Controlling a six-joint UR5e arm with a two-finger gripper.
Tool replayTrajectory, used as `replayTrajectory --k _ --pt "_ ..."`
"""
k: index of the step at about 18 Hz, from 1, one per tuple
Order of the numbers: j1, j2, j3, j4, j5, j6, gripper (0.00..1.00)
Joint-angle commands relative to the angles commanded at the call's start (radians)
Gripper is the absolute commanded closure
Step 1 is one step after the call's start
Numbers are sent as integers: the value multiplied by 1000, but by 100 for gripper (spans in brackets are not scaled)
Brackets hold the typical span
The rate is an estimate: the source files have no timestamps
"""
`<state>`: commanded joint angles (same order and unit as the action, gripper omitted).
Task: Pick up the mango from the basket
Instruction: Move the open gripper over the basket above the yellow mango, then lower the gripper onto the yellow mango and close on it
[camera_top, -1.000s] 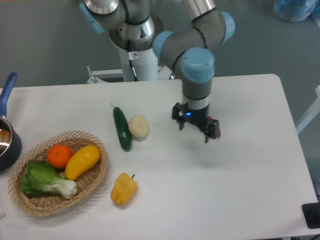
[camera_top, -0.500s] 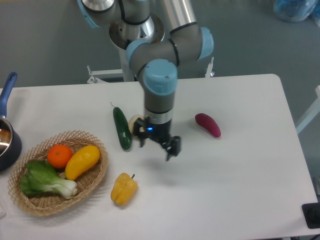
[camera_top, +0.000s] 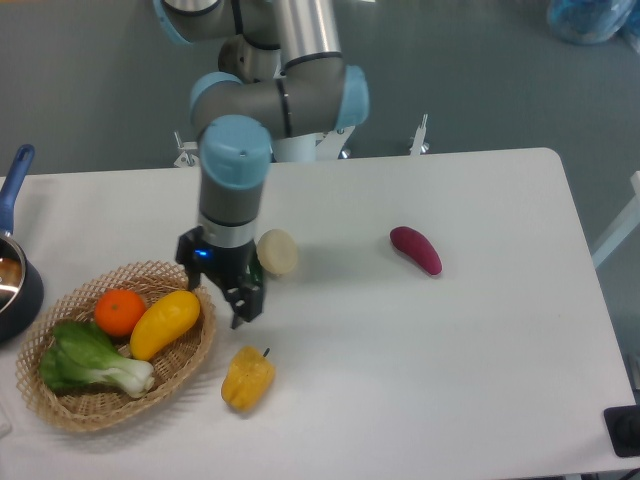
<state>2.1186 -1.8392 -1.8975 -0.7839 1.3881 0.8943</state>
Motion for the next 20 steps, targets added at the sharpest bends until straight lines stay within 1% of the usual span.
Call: replayTrajectory --k 3,4,8,12,18,20 --pt "-34 -18 0 0 6 -47 0" --pt "-41 -34 1 3 11 -67 0" --pt "-78 -64 11 3 46 -116 0" --pt "-86 -90 17 3 61 -124 0" --pt "-88 -109 20 5 88 -124 0" --pt "-88 -126 34 5 94 -127 0"
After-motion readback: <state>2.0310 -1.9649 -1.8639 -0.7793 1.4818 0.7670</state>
